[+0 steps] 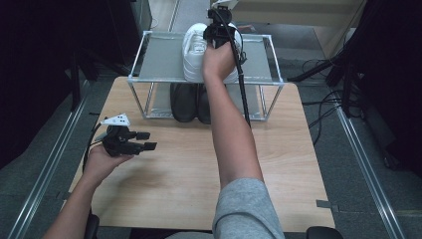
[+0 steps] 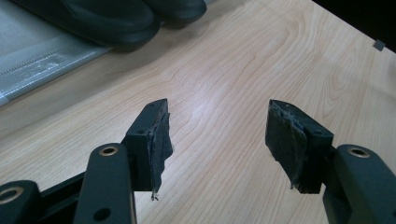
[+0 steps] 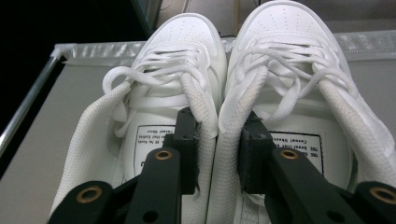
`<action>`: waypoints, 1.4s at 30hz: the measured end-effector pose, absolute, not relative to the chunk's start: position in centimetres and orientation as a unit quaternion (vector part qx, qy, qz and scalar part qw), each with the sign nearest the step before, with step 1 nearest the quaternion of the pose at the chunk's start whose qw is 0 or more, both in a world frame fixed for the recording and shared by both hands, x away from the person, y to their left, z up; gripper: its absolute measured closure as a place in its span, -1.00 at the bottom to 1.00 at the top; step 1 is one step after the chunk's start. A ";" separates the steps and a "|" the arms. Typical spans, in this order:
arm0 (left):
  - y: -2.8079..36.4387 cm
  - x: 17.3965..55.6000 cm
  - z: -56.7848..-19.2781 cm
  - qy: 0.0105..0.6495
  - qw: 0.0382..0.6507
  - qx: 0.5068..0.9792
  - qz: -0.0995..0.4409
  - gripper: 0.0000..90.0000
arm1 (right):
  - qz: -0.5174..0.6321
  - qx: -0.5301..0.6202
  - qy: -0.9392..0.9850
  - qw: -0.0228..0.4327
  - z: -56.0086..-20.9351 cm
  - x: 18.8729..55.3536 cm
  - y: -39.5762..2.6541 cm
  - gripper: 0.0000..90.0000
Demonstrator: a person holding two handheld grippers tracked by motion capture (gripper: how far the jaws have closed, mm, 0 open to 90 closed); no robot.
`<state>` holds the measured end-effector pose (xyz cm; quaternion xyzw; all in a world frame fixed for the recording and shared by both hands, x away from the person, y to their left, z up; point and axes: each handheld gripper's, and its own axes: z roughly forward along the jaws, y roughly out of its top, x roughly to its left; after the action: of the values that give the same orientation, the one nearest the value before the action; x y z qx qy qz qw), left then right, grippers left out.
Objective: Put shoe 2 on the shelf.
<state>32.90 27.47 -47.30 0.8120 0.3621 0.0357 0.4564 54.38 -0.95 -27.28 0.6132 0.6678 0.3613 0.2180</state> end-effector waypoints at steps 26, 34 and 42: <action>27.1 33.1 -47.3 0.356 0.446 0.820 0.037 -0.10 | 0.376 0.549 0.717 0.207 -25.5 51.6 -2.4 -0.04; 27.0 33.2 -47.3 0.358 0.443 0.821 0.032 -0.10 | 0.399 0.507 0.739 0.193 -24.6 49.5 -3.4 -0.04; 27.2 33.1 -47.2 0.362 0.444 0.819 0.033 -0.10 | 0.421 0.472 0.755 0.174 -24.3 47.4 -4.4 -0.01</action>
<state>33.10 27.15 -47.23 0.8191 0.3616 0.0328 0.4441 47.40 -4.37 -24.34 0.4716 0.7548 0.4212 0.1743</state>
